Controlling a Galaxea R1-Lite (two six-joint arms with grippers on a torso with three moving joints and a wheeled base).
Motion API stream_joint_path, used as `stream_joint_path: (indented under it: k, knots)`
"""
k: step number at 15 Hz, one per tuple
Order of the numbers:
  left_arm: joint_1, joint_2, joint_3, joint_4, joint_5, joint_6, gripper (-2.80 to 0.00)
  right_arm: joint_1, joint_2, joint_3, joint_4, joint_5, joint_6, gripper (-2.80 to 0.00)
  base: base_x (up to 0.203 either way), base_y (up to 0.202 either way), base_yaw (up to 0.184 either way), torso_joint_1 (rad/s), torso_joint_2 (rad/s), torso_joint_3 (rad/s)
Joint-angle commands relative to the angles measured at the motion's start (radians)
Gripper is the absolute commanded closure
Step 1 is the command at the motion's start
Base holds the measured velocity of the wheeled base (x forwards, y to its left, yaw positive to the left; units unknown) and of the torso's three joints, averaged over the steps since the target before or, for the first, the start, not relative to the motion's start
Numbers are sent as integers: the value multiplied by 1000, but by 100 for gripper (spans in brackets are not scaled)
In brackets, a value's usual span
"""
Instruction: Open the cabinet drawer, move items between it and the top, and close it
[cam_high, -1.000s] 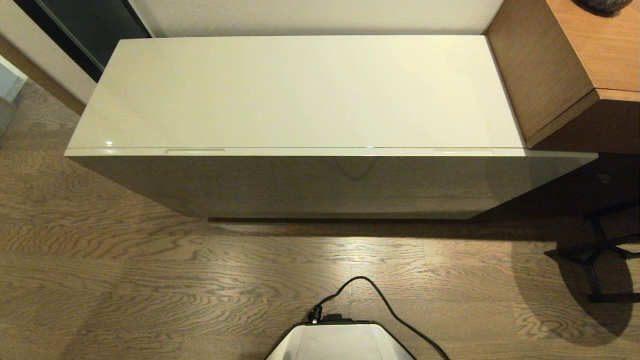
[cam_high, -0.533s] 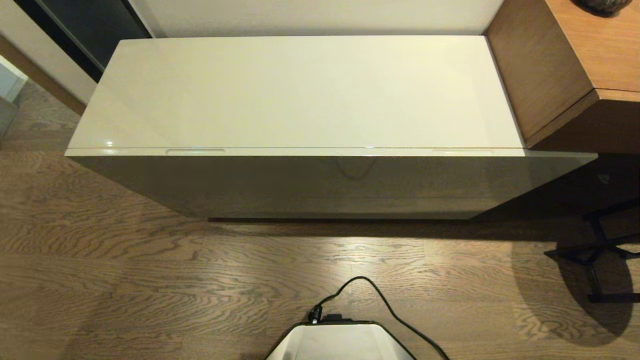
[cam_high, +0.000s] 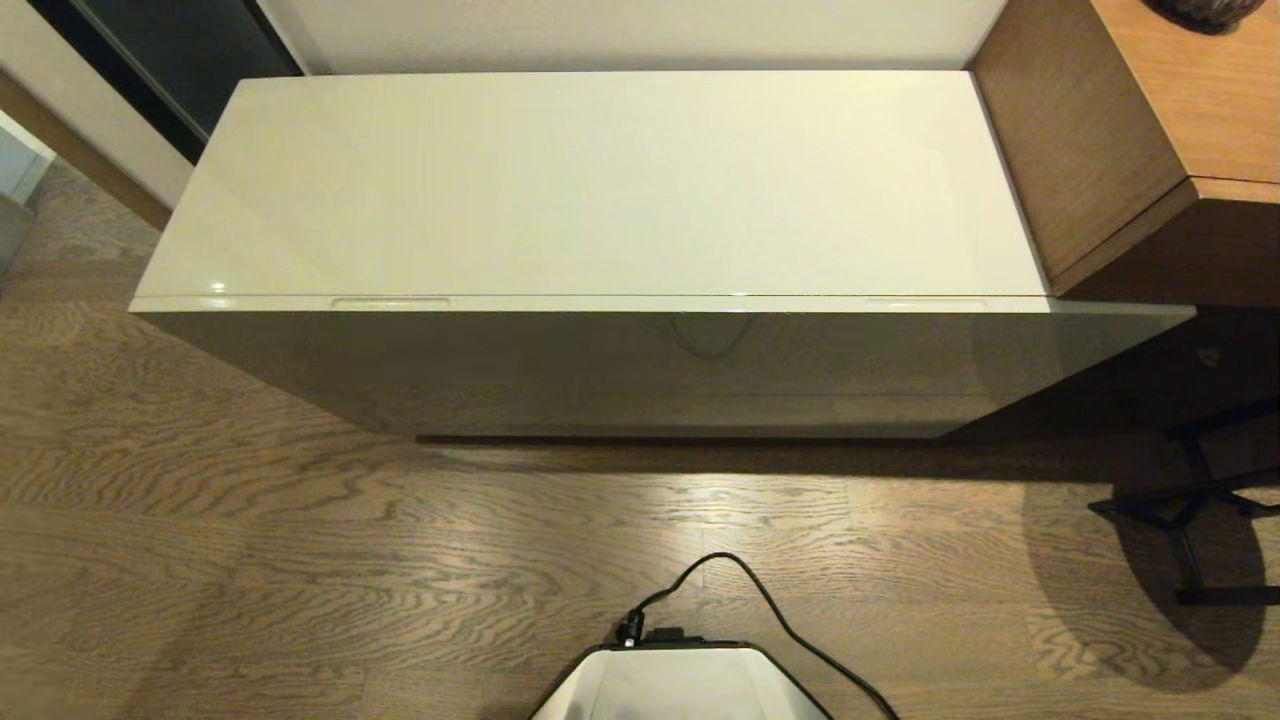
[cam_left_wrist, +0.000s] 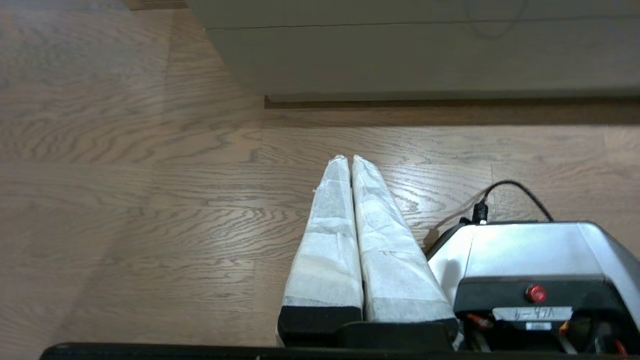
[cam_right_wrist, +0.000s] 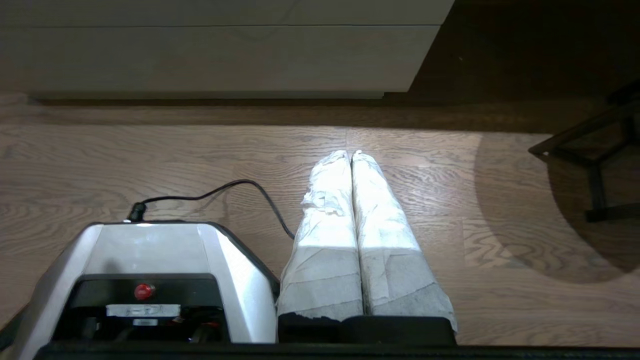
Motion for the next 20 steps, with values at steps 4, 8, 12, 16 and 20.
stream_joint_path:
  k: [4, 8, 12, 16, 20]
  knots:
    - [0, 2, 3, -3, 2, -10, 0, 0, 1, 6, -6, 1, 2, 0, 0, 0, 0, 0, 0, 0]
    - [0, 2, 3, -3, 2, -10, 0, 0, 1, 6, -7, -6, 42, 0, 0, 0, 0, 0, 0, 0]
    - [0, 2, 3, -3, 2, -10, 0, 0, 0, 6, -8, -6, 43, 0, 0, 0, 0, 0, 0, 0]
    - [0, 2, 3, -3, 2, -10, 0, 0, 1, 6, -9, -6, 42, 0, 0, 0, 0, 0, 0, 0]
    - [0, 2, 3, -3, 2, -10, 0, 0, 1, 6, -10, -6, 43, 0, 0, 0, 0, 0, 0, 0]
